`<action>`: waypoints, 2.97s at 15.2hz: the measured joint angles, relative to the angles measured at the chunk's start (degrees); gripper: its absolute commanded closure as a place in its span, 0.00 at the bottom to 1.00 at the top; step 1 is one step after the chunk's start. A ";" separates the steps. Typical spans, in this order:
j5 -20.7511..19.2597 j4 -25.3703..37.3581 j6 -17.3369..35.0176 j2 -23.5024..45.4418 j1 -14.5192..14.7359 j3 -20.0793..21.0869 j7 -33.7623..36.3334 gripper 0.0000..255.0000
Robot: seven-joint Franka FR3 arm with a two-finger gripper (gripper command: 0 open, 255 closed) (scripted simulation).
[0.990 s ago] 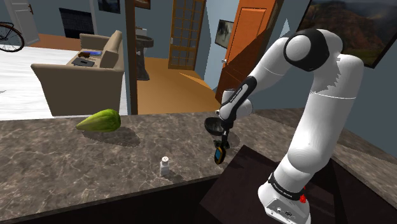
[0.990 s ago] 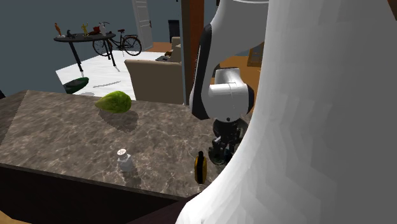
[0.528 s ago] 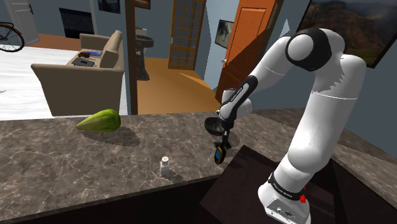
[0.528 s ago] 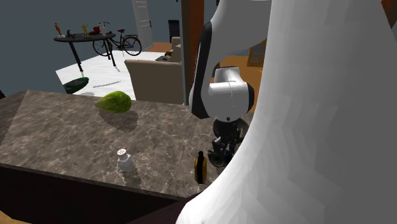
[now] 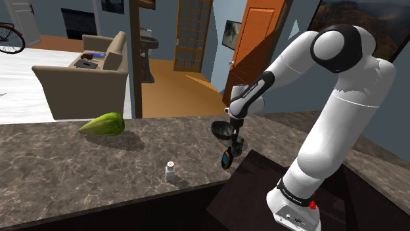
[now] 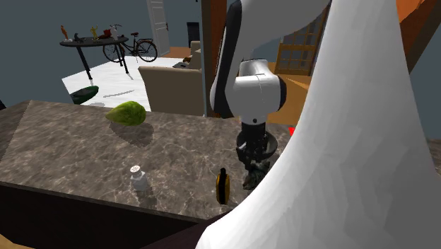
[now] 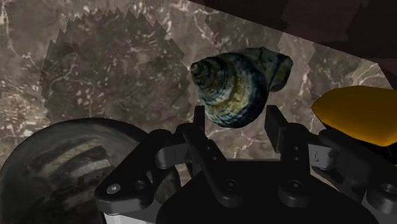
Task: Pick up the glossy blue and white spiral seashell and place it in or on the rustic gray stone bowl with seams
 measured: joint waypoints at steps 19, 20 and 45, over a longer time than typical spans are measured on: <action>-3.47 0.19 -0.73 2.13 -2.45 -2.43 -11.67 0.00; -3.43 0.02 0.19 2.93 -2.54 -2.44 -11.96 0.00; -3.23 -0.92 3.91 5.71 -3.01 -2.60 -12.68 1.00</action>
